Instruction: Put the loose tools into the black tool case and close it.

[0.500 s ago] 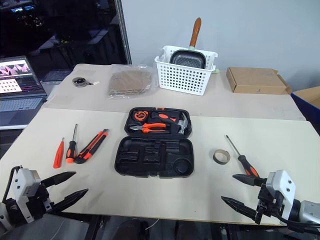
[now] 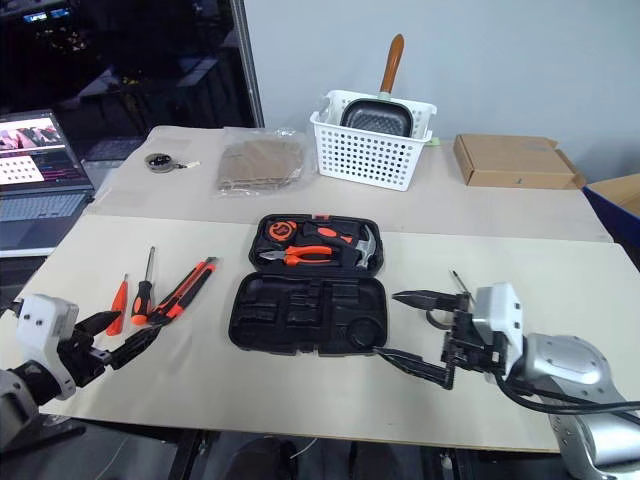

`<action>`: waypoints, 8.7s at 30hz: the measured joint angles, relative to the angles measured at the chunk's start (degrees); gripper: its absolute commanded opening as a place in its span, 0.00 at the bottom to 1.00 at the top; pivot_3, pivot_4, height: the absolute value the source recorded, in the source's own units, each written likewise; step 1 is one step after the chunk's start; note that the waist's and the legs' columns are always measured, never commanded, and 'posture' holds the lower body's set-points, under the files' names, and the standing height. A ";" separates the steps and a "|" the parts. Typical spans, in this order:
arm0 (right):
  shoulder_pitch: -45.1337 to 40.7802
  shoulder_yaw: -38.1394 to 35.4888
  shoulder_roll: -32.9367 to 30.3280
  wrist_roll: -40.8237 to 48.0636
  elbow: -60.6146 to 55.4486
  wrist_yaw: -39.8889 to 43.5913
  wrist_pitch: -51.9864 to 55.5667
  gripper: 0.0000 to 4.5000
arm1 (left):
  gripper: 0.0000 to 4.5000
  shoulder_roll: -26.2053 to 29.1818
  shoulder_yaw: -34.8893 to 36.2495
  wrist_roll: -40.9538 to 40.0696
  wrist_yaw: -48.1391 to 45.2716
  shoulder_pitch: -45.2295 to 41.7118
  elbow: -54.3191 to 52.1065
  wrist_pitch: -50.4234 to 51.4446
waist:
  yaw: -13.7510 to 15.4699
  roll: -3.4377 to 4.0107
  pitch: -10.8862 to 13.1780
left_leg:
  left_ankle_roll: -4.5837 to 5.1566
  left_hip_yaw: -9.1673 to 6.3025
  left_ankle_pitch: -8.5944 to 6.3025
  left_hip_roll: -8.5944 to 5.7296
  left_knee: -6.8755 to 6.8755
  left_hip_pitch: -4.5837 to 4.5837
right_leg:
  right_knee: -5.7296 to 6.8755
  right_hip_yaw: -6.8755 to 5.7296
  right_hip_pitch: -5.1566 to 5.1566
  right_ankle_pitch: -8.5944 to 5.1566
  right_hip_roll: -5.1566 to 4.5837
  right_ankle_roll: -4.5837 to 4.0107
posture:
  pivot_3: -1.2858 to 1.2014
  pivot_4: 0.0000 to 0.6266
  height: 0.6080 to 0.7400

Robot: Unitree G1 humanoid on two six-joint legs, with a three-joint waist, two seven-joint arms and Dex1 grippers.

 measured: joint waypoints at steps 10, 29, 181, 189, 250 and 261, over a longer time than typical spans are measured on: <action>-8.95 5.07 -0.10 0.98 3.69 6.01 0.28 1.00 | 0.98 -1.24 -8.15 2.83 19.44 -32.03 13.95 33.65 | -0.56 -0.28 0.02 | -0.30 -0.16 -0.20 -0.09 0.02 -0.12 | 0.03 -0.16 -0.01 0.04 -0.02 -0.16 | 0.52 0.24 1.00; -10.06 4.89 1.00 0.38 5.60 5.32 -1.82 1.00 | 0.59 -8.03 -9.67 13.31 25.83 -42.42 33.16 33.65 | -0.46 -0.29 0.02 | -0.40 -0.19 -0.14 -0.09 0.04 -0.04 | 0.16 -0.17 0.04 0.07 -0.11 -0.23 | 0.52 0.24 1.00; -13.00 14.16 -25.34 -19.03 25.71 -19.10 44.14 0.40 | 1.00 3.49 -28.61 -20.22 -23.39 -31.22 -9.86 -4.86 | -0.49 0.58 -0.89 | 0.62 -0.09 -0.45 -0.20 0.91 -0.69 | -0.17 0.03 0.08 -0.03 0.00 0.48 | 0.52 0.24 1.00; -10.08 10.61 -24.38 -19.31 24.36 -17.30 38.85 0.19 | 1.00 5.02 -26.68 -22.05 -21.50 -27.46 -11.83 -5.71 | -0.55 0.62 -0.87 | 0.57 -0.06 -0.42 -0.20 0.91 -0.69 | -0.14 0.07 0.05 -0.03 0.00 0.50 | 0.52 0.24 1.00; -48.62 31.79 10.35 -29.81 32.79 13.36 20.91 0.78 | 1.00 0.89 2.90 -10.59 -31.91 21.24 -15.61 -26.29 | -1.96 0.54 0.00 | -0.11 -0.03 -0.66 0.29 0.77 -0.36 | 0.13 -0.26 -0.03 -0.18 0.08 -0.34 | 0.52 0.24 1.00; -31.37 20.37 16.94 -24.65 29.69 -2.56 14.12 0.01 | 1.00 0.23 2.14 -9.60 -31.33 21.13 -14.90 -27.70 | -1.95 0.53 0.00 | -0.15 0.01 -0.67 0.27 0.77 -0.37 | 0.13 -0.20 -0.03 -0.15 -0.02 -0.29 | 0.52 0.24 1.00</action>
